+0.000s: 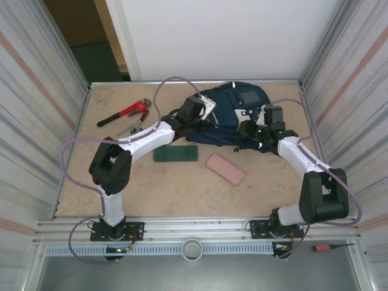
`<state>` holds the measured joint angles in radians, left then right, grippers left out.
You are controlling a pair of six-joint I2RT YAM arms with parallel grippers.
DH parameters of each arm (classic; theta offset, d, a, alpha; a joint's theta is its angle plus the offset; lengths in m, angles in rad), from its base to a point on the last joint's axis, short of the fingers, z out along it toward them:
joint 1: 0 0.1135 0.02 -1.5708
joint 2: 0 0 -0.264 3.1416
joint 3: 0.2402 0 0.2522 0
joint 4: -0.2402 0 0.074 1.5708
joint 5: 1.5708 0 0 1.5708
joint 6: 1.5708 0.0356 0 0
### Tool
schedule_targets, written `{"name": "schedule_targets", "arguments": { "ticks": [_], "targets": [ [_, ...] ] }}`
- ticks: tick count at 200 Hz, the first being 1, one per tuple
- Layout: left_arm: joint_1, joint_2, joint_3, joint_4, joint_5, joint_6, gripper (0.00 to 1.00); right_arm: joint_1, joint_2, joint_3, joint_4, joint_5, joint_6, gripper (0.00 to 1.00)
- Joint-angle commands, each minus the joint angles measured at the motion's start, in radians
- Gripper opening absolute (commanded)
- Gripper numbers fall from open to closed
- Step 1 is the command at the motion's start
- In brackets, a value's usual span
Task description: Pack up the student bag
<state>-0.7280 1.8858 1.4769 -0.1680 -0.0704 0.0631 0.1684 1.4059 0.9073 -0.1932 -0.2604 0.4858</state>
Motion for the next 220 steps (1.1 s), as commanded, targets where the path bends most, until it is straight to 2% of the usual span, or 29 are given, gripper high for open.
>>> {"name": "schedule_targets", "arguments": {
  "ticks": [1, 10, 33, 45, 73, 93, 119, 133, 144, 194, 220],
  "targets": [
    [-0.028, -0.075, 0.034, 0.022, 0.034, -0.011, 0.00, 0.036, 0.018, 0.056, -0.051, 0.054, -0.073, 0.59],
    [-0.037, -0.079, 0.034, 0.022, 0.035, -0.012, 0.00, 0.038, 0.039, 0.064, -0.044, 0.045, -0.042, 0.66],
    [-0.054, -0.086, 0.031, 0.024, 0.031, -0.012, 0.00, 0.006, 0.091, 0.072, 0.017, -0.038, 0.068, 0.71],
    [-0.062, -0.082, 0.031, 0.022, 0.028, -0.010, 0.00, -0.012, 0.121, 0.080, 0.052, -0.079, 0.121, 0.71],
    [-0.072, -0.075, 0.035, 0.017, 0.021, -0.009, 0.00, -0.012, 0.190, 0.125, 0.048, -0.059, 0.171, 0.69],
    [-0.076, -0.071, 0.035, 0.018, 0.024, -0.008, 0.00, -0.013, 0.241, 0.140, 0.094, -0.097, 0.202, 0.57],
    [-0.079, -0.074, 0.024, 0.018, 0.007, -0.003, 0.00, -0.023, 0.273, 0.159, 0.098, -0.110, 0.207, 0.21],
    [-0.076, -0.084, 0.011, 0.021, -0.032, 0.019, 0.00, -0.049, 0.258, 0.141, 0.098, -0.123, 0.198, 0.07],
    [-0.061, -0.092, -0.003, 0.024, -0.060, 0.033, 0.00, -0.077, 0.240, 0.121, 0.096, -0.144, 0.180, 0.01],
    [0.072, -0.099, -0.054, 0.057, -0.042, 0.026, 0.00, -0.191, 0.193, 0.107, 0.005, -0.300, 0.050, 0.00],
    [0.096, -0.088, -0.055, 0.065, -0.003, 0.024, 0.00, -0.208, 0.215, 0.150, -0.008, -0.363, 0.040, 0.00]
  ]
}}
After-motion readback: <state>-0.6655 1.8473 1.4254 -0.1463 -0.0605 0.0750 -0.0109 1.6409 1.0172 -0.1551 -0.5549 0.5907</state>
